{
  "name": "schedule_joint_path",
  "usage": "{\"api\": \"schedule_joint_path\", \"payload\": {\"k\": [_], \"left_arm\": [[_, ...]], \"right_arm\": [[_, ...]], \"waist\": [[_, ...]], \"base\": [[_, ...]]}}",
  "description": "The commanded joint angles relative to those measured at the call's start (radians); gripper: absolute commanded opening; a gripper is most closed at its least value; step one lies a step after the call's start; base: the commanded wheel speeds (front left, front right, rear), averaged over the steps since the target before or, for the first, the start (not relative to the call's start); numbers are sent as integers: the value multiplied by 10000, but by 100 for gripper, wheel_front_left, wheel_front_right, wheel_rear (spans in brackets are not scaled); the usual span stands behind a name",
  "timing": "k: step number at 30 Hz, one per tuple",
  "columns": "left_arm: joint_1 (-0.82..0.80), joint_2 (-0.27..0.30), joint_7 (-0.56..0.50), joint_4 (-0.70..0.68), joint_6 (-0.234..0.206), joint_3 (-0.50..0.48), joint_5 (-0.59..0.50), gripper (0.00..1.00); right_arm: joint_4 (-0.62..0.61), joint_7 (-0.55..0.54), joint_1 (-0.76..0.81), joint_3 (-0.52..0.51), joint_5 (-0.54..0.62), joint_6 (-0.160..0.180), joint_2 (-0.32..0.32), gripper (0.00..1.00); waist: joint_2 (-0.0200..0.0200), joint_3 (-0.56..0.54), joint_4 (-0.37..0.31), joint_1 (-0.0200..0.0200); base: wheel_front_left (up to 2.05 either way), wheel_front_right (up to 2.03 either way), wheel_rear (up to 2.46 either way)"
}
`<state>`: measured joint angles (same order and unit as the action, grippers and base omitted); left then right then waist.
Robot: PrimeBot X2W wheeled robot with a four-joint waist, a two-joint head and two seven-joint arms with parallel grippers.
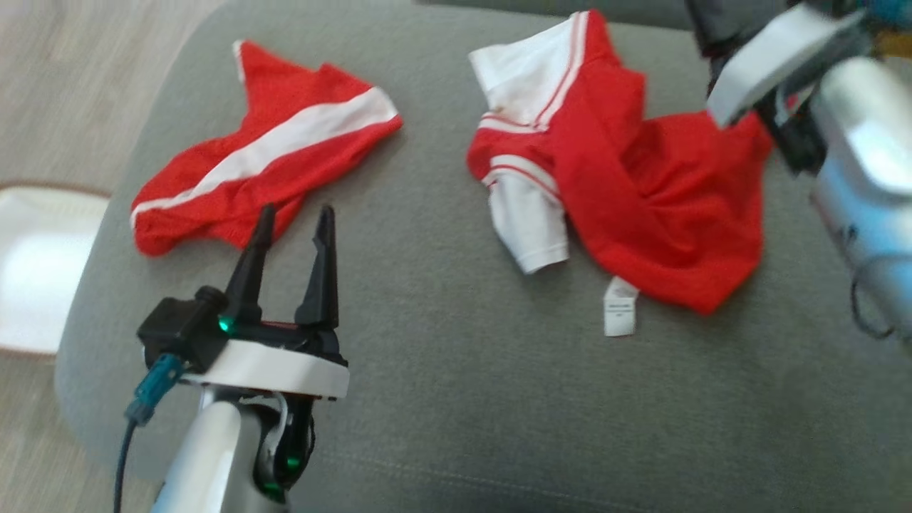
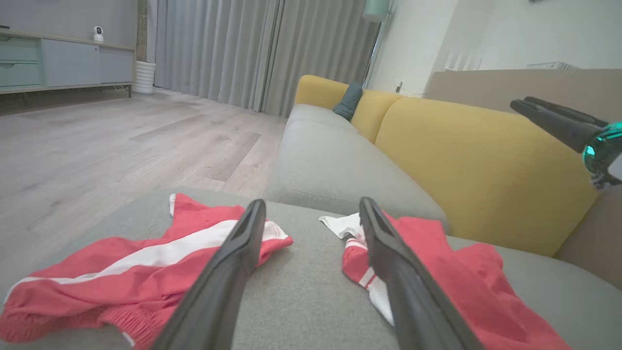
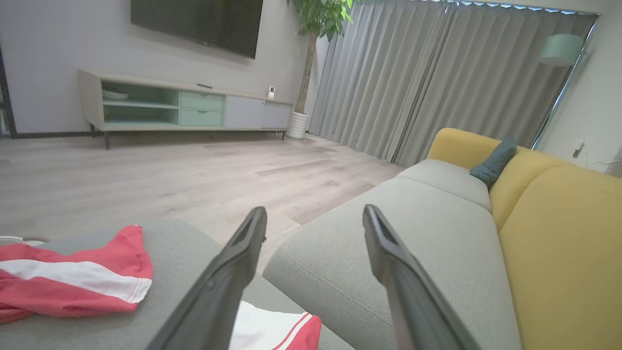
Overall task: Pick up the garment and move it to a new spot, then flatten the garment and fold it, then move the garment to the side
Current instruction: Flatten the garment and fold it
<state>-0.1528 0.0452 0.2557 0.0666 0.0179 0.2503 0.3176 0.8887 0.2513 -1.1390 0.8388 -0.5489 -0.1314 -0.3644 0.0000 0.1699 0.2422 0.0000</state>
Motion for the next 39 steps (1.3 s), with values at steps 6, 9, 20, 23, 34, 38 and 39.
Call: {"api": "schedule_joint_path", "payload": {"k": [6, 9, 20, 23, 34, 38, 39], "left_arm": [[60, 51, 61, -515, 18, -679, -210, 100], [276, 51, 61, -580, -7, -777, -237, 100], [830, 51, 61, -562, 106, -798, -307, 100], [903, 51, 61, -522, 146, -671, -308, 100], [910, 51, 61, -493, 188, -486, -365, 100], [871, 51, 61, -476, 172, -391, -307, 100], [858, 51, 61, -467, 174, -361, -295, 100]], "right_arm": [[-2558, 102, 3156, -2584, 1121, 7, 366, 100], [-3632, 103, 4749, -3545, 1894, 7, 742, 100], [-6407, 104, 9424, -5798, 4223, 7, 2649, 100], [-6730, 104, 9935, -5928, 4662, 7, 2817, 100], [-7457, 104, 10777, -6245, 5172, 7, 3128, 100], [-7177, 42, 10688, -6373, 5054, 7, 3137, 100], [-7065, -10, 10650, -6401, 4981, 7, 3138, 100]], "waist": [[0, -1137, -1238, 0], [0, -1344, -1552, 0], [0, -1556, -2229, 0], [0, -1558, -2258, 0], [0, -1470, -2300, 0], [0, -1295, -2132, 0], [0, -1231, -2075, 0]], "base": [[0, 0, 0], [0, 0, 0], [0, 0, 0], [0, 0, 0], [0, 0, 0], [0, 0, 0], [0, 0, 0]]}}
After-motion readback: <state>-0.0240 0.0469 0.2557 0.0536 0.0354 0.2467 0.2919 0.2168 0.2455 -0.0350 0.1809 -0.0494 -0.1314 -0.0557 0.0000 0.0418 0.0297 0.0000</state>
